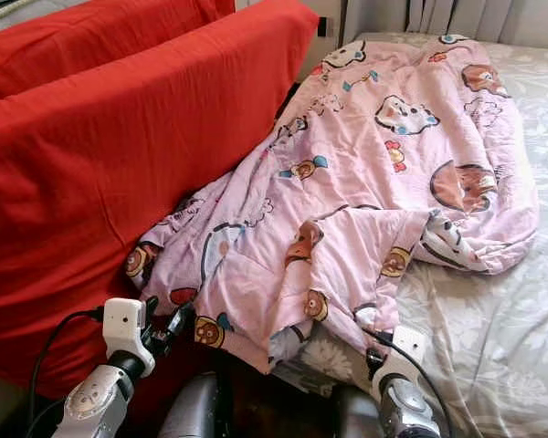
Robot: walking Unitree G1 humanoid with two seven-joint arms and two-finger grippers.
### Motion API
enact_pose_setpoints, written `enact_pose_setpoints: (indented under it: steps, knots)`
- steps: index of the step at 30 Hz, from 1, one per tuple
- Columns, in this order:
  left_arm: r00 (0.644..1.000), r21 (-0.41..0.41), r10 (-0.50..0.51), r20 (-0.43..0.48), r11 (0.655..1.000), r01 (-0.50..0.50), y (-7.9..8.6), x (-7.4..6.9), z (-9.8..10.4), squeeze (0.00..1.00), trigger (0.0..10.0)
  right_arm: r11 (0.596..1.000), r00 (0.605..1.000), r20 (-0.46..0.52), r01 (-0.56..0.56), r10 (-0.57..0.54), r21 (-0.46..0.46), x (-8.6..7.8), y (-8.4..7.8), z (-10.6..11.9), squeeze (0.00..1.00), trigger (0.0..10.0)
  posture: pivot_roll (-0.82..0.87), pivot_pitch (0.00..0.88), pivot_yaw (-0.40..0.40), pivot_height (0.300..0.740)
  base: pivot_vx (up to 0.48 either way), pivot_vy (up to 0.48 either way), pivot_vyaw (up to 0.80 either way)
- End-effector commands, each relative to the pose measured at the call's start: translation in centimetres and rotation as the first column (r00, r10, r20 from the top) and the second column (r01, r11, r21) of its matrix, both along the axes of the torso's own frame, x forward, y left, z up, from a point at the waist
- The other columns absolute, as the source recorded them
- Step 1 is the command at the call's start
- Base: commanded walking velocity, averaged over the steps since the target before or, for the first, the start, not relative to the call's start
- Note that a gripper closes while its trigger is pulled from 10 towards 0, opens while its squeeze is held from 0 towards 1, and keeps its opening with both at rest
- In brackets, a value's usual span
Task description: Clean up the room
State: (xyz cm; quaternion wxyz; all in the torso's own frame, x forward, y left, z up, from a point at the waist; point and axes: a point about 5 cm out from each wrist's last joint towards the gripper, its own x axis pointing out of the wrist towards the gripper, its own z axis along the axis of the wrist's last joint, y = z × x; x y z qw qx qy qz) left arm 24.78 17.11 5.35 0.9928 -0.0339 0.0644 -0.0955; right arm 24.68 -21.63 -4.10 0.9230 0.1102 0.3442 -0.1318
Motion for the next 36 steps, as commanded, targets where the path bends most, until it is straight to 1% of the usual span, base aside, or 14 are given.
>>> enact_pose_setpoints:
  steps: [1, 12, 13, 19, 25, 28, 30, 31, 32, 34, 35, 36]
  knots:
    - [1.0, 0.016, 0.012, -0.011, 1.0, -0.012, 0.4, -0.2, 0.0, 0.0, 10.0, 1.0, 1.0, -0.021, -0.011, 0.011, 0.018, -0.2, 0.5, -0.3, 0.0, 0.0, 0.19, 0.138, 0.097, 0.611, 0.0, 0.0, 0.0]
    - [1.0, 0.012, 0.013, -0.007, 1.0, -0.013, 0.3, 0.1, 0.1, 0.0, 10.0, 1.0, 1.0, 0.019, 0.0, -0.001, 0.02, 0.3, 0.1, 0.2, 0.0, 0.0, 0.18, 0.122, 0.092, 0.611, 0.0, 0.0, 0.0]
    - [1.0, 0.01, 0.012, -0.006, 1.0, -0.012, 0.2, 0.2, 0.1, 0.0, 10.0, 1.0, 1.0, 0.022, -0.017, 0.017, 0.011, 0.4, 0.1, 0.3, 0.0, 0.0, 0.18, 0.12, 0.09, 0.611, 0.0, 0.0, 0.0]
    - [1.0, 0.006, 0.013, -0.003, 1.0, -0.013, 0.1, 0.4, 0.0, 0.0, 10.0, 1.0, 0.998, 0.063, 0.011, -0.012, 0.019, 0.2, -0.4, 0.4, 0.0, 0.0, 0.16, 0.106, 0.085, 0.611, 0.0, 0.0, 0.0]
    - [1.0, 0.0, 0.023, -0.005, 1.0, -0.023, 0.0, 0.5, -0.2, 0.0, 10.0, 0.999, 0.992, 0.119, 0.035, -0.037, 0.019, -0.3, -1.1, 0.5, 0.0, 0.0, 0.14, 0.09, 0.078, 0.611, 0.0, 0.0, 0.0]
    - [1.0, -0.004, 0.025, -0.001, 1.0, -0.025, -0.1, 0.6, -0.3, 0.0, 10.0, 1.0, 0.979, 0.204, 0.02, -0.018, -0.006, -0.2, -1.5, 1.1, 0.0, 0.0, 0.12, 0.081, 0.073, 0.611, 0.0, 0.0, 0.0]
    - [1.0, -0.008, 0.027, 0.0, 1.0, -0.027, -0.2, 0.6, -0.3, 0.0, 10.0, 1.0, 0.962, 0.271, 0.014, -0.012, -0.008, 0.0, -1.6, 1.7, 0.0, 0.0, 0.11, 0.075, 0.071, 0.611, 0.0, 0.0, 0.0]
    - [1.0, -0.008, 0.027, 0.0, 1.0, -0.027, -0.2, 0.6, -0.3, 0.0, 10.0, 1.0, 0.962, 0.271, 0.014, -0.012, -0.008, 0.0, -1.6, 1.7, 0.0, 0.0, 0.11, 0.075, 0.071, 0.611, 0.0, 0.0, 0.0]
    - [1.0, -0.011, 0.027, -0.001, 1.0, -0.027, -0.3, 0.7, -0.4, 0.0, 10.0, 1.0, 0.943, 0.332, 0.018, -0.016, -0.003, 0.2, -1.8, 2.2, 0.0, 0.0, 0.1, 0.071, 0.07, 0.611, 0.0, 0.0, 0.0]
    - [1.0, -0.014, 0.027, -0.006, 1.0, -0.027, -0.5, 0.7, -0.7, 0.0, 10.0, 1.0, 0.918, 0.396, 0.018, -0.018, 0.004, 0.5, -1.9, 2.9, 0.0, 0.0, 0.09, 0.065, 0.066, 0.611, 0.0, 0.0, 0.0]
    - [1.0, -0.014, 0.028, -0.007, 1.0, -0.028, -0.5, 0.7, -0.8, 0.0, 10.0, 1.0, 0.909, 0.417, 0.01, -0.009, 0.0, 0.6, -1.8, 3.2, 0.0, 9.0, 0.09, 0.063, 0.064, 0.611, 0.0, 0.0, 0.0]
    - [0.999, -0.015, 0.035, -0.012, 0.999, -0.035, -0.5, 0.7, -1.0, 0.0, 10.0, 1.0, 0.895, 0.445, -0.016, 0.019, -0.01, 0.7, -1.6, 3.5, 0.0, 10.0, 0.09, 0.055, 0.06, 0.611, 0.0, 0.0, 0.0]
